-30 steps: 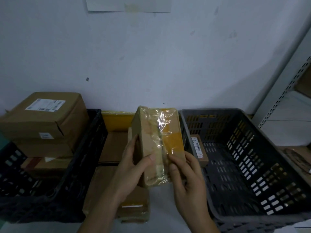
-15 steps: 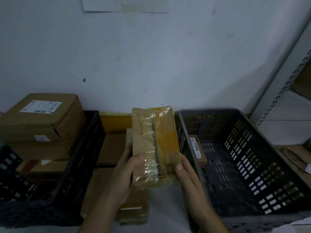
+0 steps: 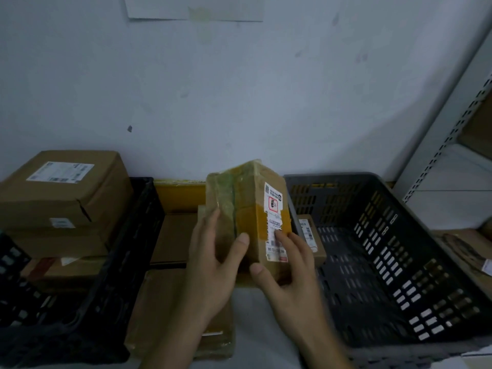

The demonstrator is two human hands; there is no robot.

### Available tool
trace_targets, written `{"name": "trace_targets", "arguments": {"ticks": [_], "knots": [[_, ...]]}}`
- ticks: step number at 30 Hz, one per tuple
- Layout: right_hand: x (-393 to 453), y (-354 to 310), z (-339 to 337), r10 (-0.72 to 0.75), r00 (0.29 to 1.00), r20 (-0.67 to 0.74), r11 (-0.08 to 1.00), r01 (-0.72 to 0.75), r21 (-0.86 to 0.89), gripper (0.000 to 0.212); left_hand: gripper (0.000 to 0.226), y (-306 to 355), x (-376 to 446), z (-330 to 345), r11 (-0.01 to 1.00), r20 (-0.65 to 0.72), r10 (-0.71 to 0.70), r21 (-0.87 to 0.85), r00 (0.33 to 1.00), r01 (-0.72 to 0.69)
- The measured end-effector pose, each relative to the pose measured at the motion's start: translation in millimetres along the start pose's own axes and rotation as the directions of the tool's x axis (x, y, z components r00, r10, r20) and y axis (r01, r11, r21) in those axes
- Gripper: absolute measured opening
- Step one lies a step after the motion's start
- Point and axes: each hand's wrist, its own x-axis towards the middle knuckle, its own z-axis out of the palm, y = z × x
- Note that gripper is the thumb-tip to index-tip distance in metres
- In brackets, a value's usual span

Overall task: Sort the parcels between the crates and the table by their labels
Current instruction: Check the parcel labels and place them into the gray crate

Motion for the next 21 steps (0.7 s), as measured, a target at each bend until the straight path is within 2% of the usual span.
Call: {"name": "trace_targets", "arguments": {"ticks": [2,4,5,8,9,11,15,18,21], "knots": [[-3.7,0.6,5.6,-0.038,0.999,-0.024,0.998,0.037,-0.049,0.104,0.099,-3.6,4.5,0.1,0.997,0.044,-0.032,0.071,0.999,0.029],[-7.3,2.8,8.2,-0.098,0.995,-0.035,0.993,0.095,-0.076,0.09,0.112,-4.2,8.1,-3.0,0.989,0.102,-0.112,0.113,0.988,0.1],[-8.6,4.7,8.5,-0.134,0.99,-0.046,0.988,0.13,-0.081,0.079,0.11,-4.4,9.6,-4.5,0.986,0.143,-0.149,0.093,0.978,0.137],[-7.9,9.6,4.7,-0.232,0.962,-0.146,0.969,0.215,-0.124,0.039,0.069,-1.1,10.5,-9.3,0.971,0.223,-0.2,-0.082,0.954,0.223],[-6.6,10.5,1.9,-0.242,0.952,-0.187,0.966,0.216,-0.145,0.036,0.062,-1.1,10.9,-11.0,0.959,0.228,-0.212,-0.137,0.95,0.247],[-2.5,12.7,-4.8,-0.208,0.946,-0.25,0.975,0.181,-0.127,0.047,0.061,-0.8,11.4,-13.5,0.928,0.234,-0.238,-0.23,0.942,0.292],[4.7,13.1,-16.6,-0.002,0.974,-0.227,0.996,0.021,0.085,0.052,0.062,1.5,8.8,-10.7,0.89,0.269,-0.244,-0.32,0.932,0.325],[5.8,12.1,-25.1,-0.032,0.977,-0.211,0.999,0.037,0.021,0.046,0.064,1.2,9.9,-3.8,0.885,0.287,-0.231,-0.335,0.93,0.323],[5.0,7.8,-39.4,-0.092,0.972,-0.217,0.991,0.067,-0.12,0.047,0.065,4.7,12.6,7.6,0.883,0.317,-0.192,-0.357,0.929,0.304]]}}
